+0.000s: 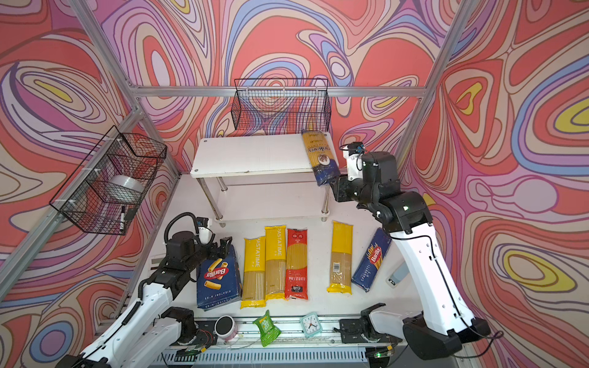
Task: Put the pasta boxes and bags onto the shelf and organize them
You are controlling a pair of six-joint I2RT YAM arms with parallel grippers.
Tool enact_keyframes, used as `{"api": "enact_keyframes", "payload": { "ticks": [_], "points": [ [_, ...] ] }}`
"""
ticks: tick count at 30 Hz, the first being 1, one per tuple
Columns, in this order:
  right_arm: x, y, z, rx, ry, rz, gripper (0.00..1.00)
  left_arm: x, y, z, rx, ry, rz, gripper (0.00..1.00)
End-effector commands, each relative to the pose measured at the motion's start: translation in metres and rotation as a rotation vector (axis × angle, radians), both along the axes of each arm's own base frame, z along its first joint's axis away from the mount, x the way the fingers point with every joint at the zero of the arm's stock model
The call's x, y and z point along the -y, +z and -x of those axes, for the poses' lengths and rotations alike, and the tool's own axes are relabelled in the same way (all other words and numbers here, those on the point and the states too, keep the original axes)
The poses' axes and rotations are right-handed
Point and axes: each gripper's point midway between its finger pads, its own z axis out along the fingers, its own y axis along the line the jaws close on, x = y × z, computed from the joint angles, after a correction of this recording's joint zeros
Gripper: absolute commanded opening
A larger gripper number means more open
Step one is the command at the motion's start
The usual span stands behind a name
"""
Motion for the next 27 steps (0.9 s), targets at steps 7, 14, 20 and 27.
{"api": "enact_keyframes", "payload": {
  "ticks": [7,14,20,27],
  "points": [
    [-0.005,-0.005,-0.003,0.02,0.006,-0.061,0.36,0.0,0.003,0.0,0.018,0.001,-0.005,1.0],
    [-0.01,-0.015,-0.01,-0.003,0.02,-0.061,0.32,-0.001,0.002,0.0,0.016,0.005,-0.006,1.0],
    [-0.014,-0.019,-0.019,0.012,0.02,-0.074,0.32,-0.001,0.004,-0.001,0.02,0.01,-0.005,1.0],
    [-0.02,-0.024,-0.034,0.009,0.027,-0.068,0.32,-0.001,0.003,-0.002,0.014,0.012,-0.005,1.0]
  ]
}}
